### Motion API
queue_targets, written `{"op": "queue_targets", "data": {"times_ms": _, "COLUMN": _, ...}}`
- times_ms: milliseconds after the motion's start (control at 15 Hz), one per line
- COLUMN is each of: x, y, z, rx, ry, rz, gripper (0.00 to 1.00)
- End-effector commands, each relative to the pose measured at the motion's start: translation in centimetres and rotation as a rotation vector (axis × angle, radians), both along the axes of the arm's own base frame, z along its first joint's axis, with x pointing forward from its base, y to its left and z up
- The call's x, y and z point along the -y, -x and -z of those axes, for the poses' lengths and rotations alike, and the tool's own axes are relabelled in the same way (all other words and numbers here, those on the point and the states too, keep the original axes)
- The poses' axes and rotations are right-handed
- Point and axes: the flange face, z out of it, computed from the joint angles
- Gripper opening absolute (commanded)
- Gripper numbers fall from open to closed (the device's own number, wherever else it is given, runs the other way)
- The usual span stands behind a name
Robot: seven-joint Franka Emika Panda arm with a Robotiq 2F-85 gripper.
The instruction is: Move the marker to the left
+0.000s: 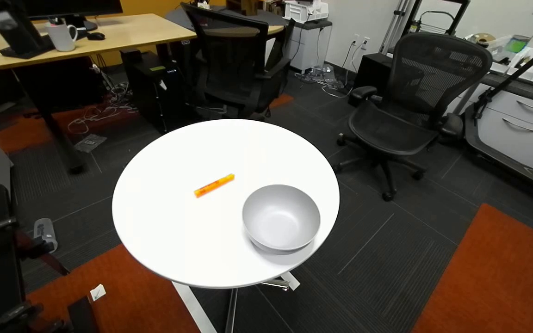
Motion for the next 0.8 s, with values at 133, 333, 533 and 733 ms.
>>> {"op": "queue_targets", "data": {"times_ms": 133, "x": 2.4, "y": -6.4, "z": 4.4, "rx": -0.076, "ry": -0.032, "rz": -0.024, "gripper": 1.0}}
{"op": "queue_targets", "data": {"times_ms": 333, "x": 3.3, "y": -8.9, "z": 7.5, "rx": -0.142, "ry": -0.058, "rz": -0.024, "gripper": 1.0}}
{"op": "queue_targets", "data": {"times_ms": 533, "x": 3.6, "y": -10.7, "z": 11.3, "rx": -0.212, "ry": -0.073, "rz": -0.036, "gripper": 1.0}}
{"op": "queue_targets", "data": {"times_ms": 733, "x": 3.2, "y": -12.4, "z": 15.3, "rx": -0.255, "ry": -0.083, "rz": -0.077, "gripper": 1.0}}
